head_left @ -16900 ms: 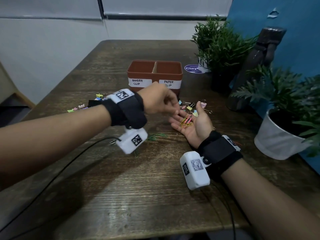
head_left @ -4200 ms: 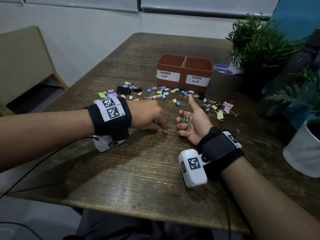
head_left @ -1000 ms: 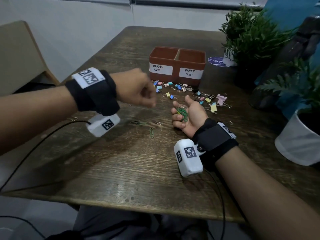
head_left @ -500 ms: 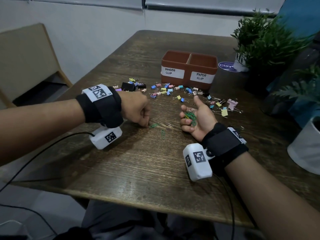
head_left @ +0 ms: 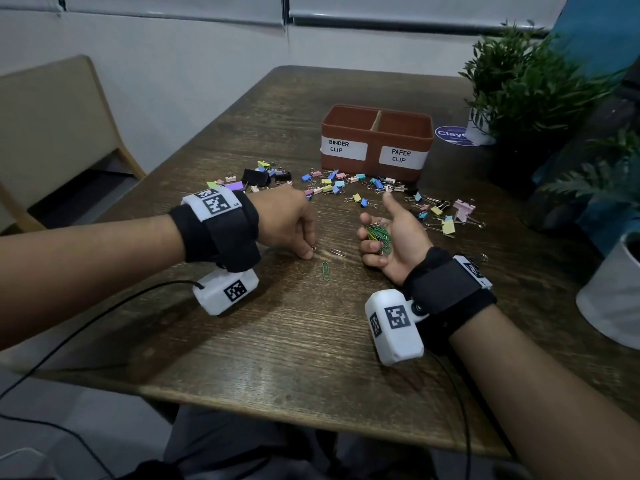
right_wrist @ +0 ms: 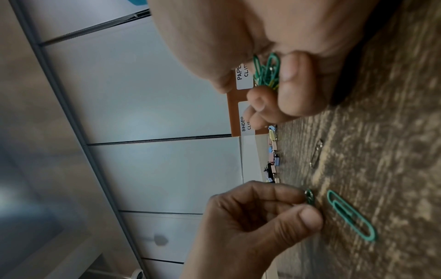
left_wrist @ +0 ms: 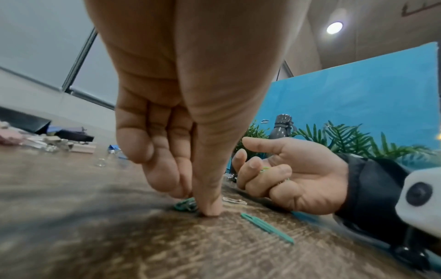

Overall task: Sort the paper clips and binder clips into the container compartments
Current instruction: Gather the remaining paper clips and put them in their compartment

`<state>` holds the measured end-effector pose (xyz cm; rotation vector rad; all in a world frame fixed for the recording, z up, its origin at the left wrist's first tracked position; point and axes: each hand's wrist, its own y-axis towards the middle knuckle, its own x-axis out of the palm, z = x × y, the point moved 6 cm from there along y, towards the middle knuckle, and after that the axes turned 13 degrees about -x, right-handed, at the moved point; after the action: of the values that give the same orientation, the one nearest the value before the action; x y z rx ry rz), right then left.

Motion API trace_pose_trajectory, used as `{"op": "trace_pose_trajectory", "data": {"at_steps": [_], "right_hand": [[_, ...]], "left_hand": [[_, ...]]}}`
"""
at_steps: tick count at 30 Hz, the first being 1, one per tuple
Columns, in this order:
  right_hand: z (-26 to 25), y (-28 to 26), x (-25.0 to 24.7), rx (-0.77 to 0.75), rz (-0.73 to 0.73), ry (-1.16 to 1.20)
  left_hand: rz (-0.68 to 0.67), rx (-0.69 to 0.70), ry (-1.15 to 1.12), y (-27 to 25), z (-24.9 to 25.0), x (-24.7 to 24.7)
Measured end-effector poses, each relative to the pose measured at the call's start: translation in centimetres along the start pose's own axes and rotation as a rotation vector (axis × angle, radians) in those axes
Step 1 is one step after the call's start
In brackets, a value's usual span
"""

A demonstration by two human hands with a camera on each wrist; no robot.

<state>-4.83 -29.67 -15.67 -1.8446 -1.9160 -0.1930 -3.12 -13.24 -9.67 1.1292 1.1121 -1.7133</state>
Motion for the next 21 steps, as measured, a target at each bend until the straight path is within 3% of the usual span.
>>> {"op": "trace_pose_trajectory", "data": {"at_steps": [8,13,18,21], "right_hand": [[-0.1,0.0,0.0,-0.005,-0.007,-0.013],[-0.1,-0.1,0.3,-0.009,-0.022,-0.015],[-0.1,-0.1,0.4,-0.015,-0.021,-0.014],[-0.1,-0.1,0.4,-0.016,-0.023,-0.013]], "left_hand": [[-0.121,-0.011,0.102,0.3,-0.3,0.8],[-0.096,0.029,0.107,0.0,0.2,0.9],[-0.113,0.250,0.036,-1.4,2.9,0.6],[-0.147,0.370,0.117,-1.9,4.1,0.9]]}}
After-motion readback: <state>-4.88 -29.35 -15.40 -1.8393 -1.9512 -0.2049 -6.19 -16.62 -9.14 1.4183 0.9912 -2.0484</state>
